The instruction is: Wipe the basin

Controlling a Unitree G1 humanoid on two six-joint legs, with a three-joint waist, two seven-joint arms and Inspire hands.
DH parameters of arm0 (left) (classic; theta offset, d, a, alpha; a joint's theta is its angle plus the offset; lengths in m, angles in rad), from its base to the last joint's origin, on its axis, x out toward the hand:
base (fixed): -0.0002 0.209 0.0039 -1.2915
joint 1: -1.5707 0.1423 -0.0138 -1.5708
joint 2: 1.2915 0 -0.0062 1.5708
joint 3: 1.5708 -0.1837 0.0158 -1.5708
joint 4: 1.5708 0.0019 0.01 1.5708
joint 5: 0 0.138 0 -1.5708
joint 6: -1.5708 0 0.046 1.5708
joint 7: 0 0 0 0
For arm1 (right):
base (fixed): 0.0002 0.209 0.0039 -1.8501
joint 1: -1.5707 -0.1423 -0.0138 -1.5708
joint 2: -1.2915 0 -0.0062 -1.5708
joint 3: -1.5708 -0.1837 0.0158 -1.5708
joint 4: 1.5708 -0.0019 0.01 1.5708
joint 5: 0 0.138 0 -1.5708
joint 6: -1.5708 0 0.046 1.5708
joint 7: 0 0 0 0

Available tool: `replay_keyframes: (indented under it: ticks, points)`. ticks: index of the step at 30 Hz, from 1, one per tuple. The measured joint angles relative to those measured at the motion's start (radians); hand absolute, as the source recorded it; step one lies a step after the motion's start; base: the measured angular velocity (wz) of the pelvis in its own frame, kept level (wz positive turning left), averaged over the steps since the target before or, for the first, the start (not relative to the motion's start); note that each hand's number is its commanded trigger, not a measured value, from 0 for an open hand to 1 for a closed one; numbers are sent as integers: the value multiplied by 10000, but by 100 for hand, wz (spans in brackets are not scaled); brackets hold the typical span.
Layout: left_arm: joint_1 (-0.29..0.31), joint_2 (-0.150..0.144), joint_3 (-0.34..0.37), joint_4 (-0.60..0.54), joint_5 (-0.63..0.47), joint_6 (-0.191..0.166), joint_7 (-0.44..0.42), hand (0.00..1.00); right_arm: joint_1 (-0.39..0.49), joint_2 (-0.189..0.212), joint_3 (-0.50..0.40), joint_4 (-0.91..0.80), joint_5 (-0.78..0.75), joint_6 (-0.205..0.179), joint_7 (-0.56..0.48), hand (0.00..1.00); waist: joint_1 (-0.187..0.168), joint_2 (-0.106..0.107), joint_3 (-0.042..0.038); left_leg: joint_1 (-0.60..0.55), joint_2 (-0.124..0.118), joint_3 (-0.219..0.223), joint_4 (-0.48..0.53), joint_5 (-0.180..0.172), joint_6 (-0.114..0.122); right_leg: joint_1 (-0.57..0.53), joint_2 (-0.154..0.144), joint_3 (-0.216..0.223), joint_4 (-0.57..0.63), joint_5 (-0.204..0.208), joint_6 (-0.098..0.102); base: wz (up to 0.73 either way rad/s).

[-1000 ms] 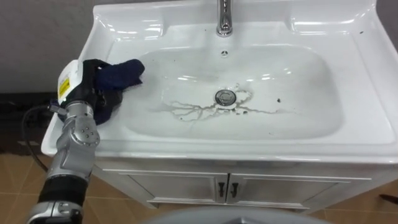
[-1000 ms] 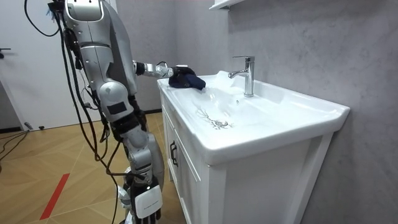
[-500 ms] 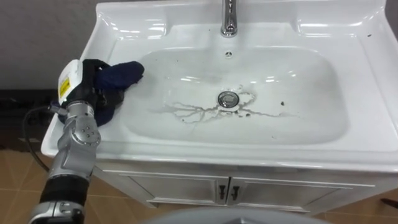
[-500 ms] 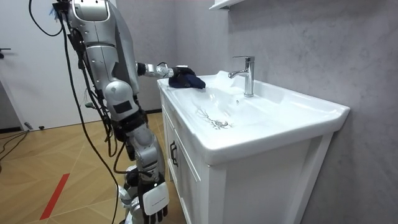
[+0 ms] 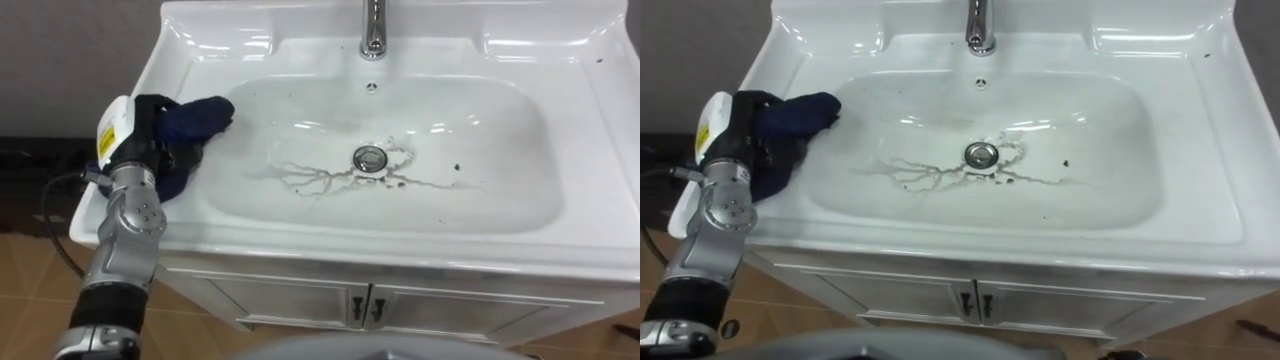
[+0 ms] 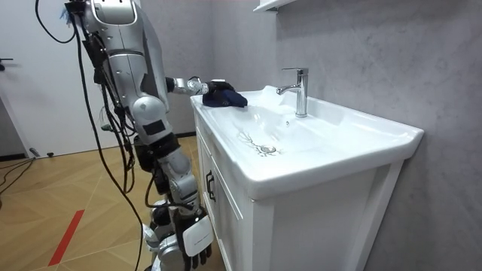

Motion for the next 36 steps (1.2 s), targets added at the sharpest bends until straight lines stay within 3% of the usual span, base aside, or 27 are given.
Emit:
replay_keyframes:
  ticks: [6,8,11,16,20,27,36]
  points:
    - [215,-12,-199,-1184,-185,422,-40,100,48,20,-3,111,0,-311,-176,0,-32,-55,66,-237,4,-452,97,0,0,-44,-43,-341,-12,1,0,20]
    - [410,-10,-200,-1854,-186,435,-39,100,67,41,-3,167,1,-418,-211,0,-31,-120,168,-380,-4,-629,237,0,0,-52,-57,-501,-5,2,-1,21]
    - [421,-2,-200,-2282,-188,447,-25,100,66,37,-3,366,0,-521,-235,0,-28,-54,221,-489,-18,-771,296,-6,-2,-129,-63,-560,16,4,-2,14]
    - [421,83,-203,-2986,-198,445,17,100,84,38,-4,451,5,-619,-192,0,-39,190,229,-615,-19,-782,277,-7,-3,-239,-73,-621,42,5,-4,1]
    - [421,82,-217,-3572,-208,444,-28,100,156,38,1,483,158,-622,-136,0,-69,213,236,-685,-18,-760,335,-6,-3,-254,-85,-631,50,5,-3,0]
    - [413,83,-436,-3651,-615,435,-31,100,129,41,9,788,582,-744,-204,0,-402,140,280,-745,-12,-735,422,-5,-1,-314,-103,-595,174,5,-3,0]
    - [268,130,-1471,-2943,-606,425,-29,100,25,45,251,1038,880,-713,-673,0,-688,355,339,-1135,4,-727,561,-4,4,-688,-105,-583,408,3,-5,-1]
